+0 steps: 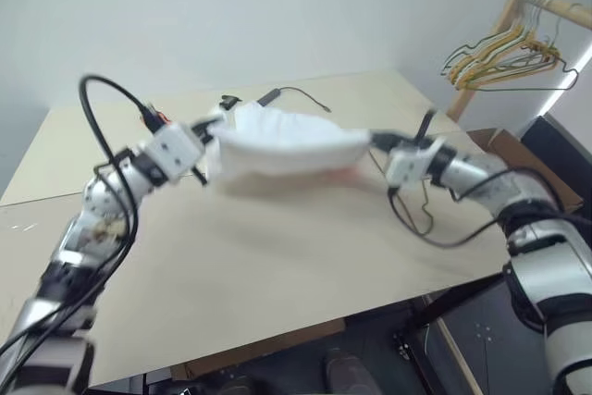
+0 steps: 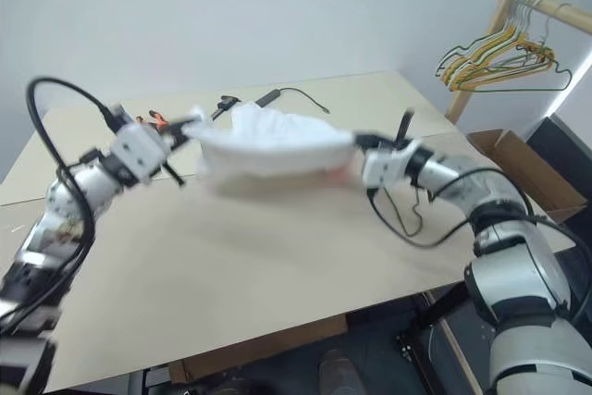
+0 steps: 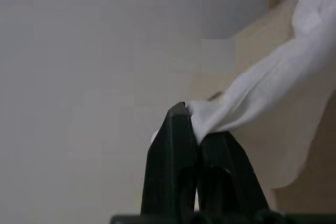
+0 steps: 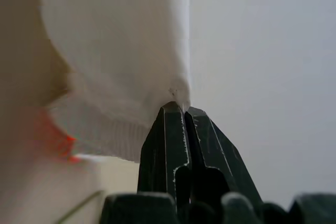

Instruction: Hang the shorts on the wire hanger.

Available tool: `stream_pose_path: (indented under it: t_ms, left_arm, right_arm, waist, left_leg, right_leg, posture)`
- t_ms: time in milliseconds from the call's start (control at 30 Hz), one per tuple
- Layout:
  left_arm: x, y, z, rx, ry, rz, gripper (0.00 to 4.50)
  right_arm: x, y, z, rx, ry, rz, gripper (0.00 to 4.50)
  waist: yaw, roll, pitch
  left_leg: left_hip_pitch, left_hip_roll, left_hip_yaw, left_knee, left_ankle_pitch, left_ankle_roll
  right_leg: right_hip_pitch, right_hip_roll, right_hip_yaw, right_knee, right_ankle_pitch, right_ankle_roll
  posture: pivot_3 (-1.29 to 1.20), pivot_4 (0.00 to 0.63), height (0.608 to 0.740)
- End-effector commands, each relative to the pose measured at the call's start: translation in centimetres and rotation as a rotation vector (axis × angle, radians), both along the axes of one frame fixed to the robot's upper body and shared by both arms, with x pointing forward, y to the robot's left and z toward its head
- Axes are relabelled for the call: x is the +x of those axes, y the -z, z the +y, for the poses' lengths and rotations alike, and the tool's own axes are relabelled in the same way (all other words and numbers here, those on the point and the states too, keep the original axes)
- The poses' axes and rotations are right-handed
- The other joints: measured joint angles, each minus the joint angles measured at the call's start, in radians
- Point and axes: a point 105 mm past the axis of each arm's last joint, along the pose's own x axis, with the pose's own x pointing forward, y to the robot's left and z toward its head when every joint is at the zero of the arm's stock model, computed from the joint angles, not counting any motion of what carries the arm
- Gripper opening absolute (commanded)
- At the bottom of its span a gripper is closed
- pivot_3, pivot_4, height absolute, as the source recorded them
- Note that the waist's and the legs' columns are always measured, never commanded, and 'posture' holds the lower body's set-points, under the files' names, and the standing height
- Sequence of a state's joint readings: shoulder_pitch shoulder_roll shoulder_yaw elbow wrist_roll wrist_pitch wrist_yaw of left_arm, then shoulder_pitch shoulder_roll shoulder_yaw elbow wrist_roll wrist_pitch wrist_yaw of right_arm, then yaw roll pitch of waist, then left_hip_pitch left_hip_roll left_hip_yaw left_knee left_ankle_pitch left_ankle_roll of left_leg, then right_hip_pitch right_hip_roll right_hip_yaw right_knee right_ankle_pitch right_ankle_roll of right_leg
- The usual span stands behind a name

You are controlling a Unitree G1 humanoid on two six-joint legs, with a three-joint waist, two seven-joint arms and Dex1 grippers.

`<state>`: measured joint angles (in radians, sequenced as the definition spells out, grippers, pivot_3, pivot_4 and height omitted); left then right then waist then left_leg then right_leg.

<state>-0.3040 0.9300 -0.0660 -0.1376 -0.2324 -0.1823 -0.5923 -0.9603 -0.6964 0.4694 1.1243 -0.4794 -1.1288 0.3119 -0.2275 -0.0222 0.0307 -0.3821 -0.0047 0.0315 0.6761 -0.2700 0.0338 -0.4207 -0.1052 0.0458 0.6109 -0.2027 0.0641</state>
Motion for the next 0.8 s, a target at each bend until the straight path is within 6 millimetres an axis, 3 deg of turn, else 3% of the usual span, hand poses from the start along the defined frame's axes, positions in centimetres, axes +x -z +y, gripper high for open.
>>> stream_pose_path:
  t_ms: [33,200,300,433,600,800]
  left_arm:
    - [-2.7,-0.9,0.3,0.061,0.023,0.092,0.02]
    - [-6.5,2.8,1.0,0.269,0.064,0.369,0.02]
    - [-8.6,4.8,1.0,0.353,0.065,0.535,0.02]
    - [-10.5,6.1,-0.3,0.360,0.065,0.639,0.02]
    - [-11.7,7.6,-1.1,0.426,0.068,0.695,0.02]
    - [-12.7,9.0,-2.2,0.391,0.092,0.744,0.02]
  right_arm:
    - [-1.6,0.7,0.4,-0.074,-0.110,0.063,0.00]
    - [-3.7,3.4,0.0,-0.169,-0.182,0.144,0.00]
    - [-4.3,3.9,-0.4,-0.195,-0.190,0.153,0.00]
    - [-5.0,4.4,-1.2,-0.221,-0.190,0.152,0.00]
    - [-5.7,4.6,-2.0,-0.251,-0.171,0.137,0.00]
    - [-7.9,5.1,-2.6,-0.268,-0.182,0.163,0.00]
  waist:
    - [0.001,0.000,0.000]
    - [0.026,0.000,0.013]
    - [0.047,-0.001,0.013]
    - [0.065,-0.001,0.014]
    - [0.077,-0.001,0.013]
    - [0.081,-0.001,0.013]
  left_leg:
    - [0.002,0.000,0.000,0.001,0.000,0.000]
    - [0.046,0.001,0.000,0.001,-0.002,0.001]
    - [0.059,0.003,-0.001,0.001,-0.002,0.001]
    - [0.060,0.003,0.000,0.000,-0.002,0.000]
    - [0.059,0.003,0.000,0.000,-0.006,-0.003]
    - [0.053,0.004,-0.001,0.000,-0.012,-0.002]
  right_leg:
    - [0.003,0.000,0.000,0.000,0.000,0.000]
    - [0.046,0.000,-0.002,-0.002,-0.009,0.006]
    - [0.056,0.001,-0.003,0.000,-0.016,-0.002]
    - [0.056,0.001,-0.002,0.001,-0.017,-0.004]
    - [0.054,0.001,-0.002,0.002,-0.014,-0.006]
    - [0.049,0.002,-0.002,0.001,-0.017,-0.004]
  posture:
    - [-0.03,0.000,0.740]
    - [-0.03,0.000,0.740]
    - [-0.05,0.000,0.740]
    - [-0.06,0.000,0.740]
    - [-0.07,0.000,0.740]
    - [-0.09,0.000,0.740]
